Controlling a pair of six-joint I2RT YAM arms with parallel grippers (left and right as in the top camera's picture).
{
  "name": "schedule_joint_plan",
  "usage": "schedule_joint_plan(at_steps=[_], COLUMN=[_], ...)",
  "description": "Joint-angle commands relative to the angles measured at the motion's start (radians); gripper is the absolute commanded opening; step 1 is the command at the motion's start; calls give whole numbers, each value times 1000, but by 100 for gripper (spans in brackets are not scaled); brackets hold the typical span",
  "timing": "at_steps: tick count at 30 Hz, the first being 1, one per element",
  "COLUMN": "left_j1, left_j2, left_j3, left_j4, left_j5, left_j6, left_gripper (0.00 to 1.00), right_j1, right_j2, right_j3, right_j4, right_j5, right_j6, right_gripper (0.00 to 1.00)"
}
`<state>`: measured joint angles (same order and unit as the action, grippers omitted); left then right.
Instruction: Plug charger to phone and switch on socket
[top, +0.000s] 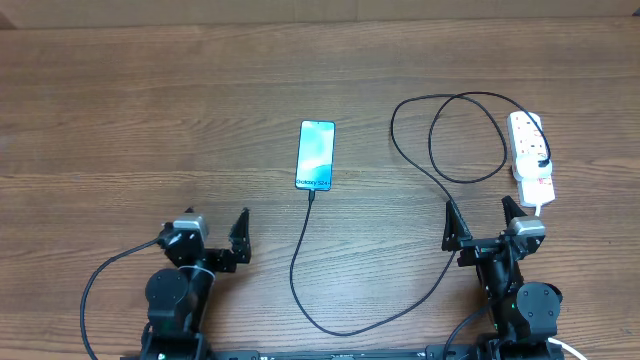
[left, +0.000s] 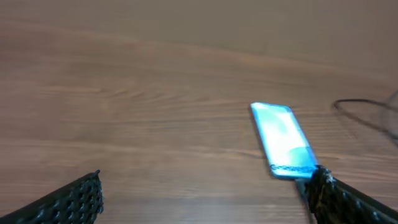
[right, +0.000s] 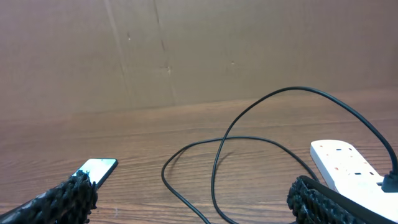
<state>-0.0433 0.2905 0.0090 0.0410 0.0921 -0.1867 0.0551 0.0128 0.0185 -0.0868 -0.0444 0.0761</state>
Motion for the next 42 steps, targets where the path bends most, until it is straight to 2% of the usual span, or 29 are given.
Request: schedule_joint_plan(at_steps=[1,3,10,42], left_j1=[79,109,114,108], left_j2=[-80,-123,-275,-286], left_j3=[-4,-4,-4,-4], left_j4=[-68,-111,-111,-111], left_j5=[19,38,30,12], left_j6=[34,46,233,235], left_gripper=[100,100,100,100], right_j1=[7,7,7,7], right_j2=[-10,-10,-10,-10], right_j3=[-11,-11,-11,-11], right_j4=[5,5,5,6], right_j5=[6,7,7,6], right_j6=[5,5,5,5], right_gripper=[100,100,100,100])
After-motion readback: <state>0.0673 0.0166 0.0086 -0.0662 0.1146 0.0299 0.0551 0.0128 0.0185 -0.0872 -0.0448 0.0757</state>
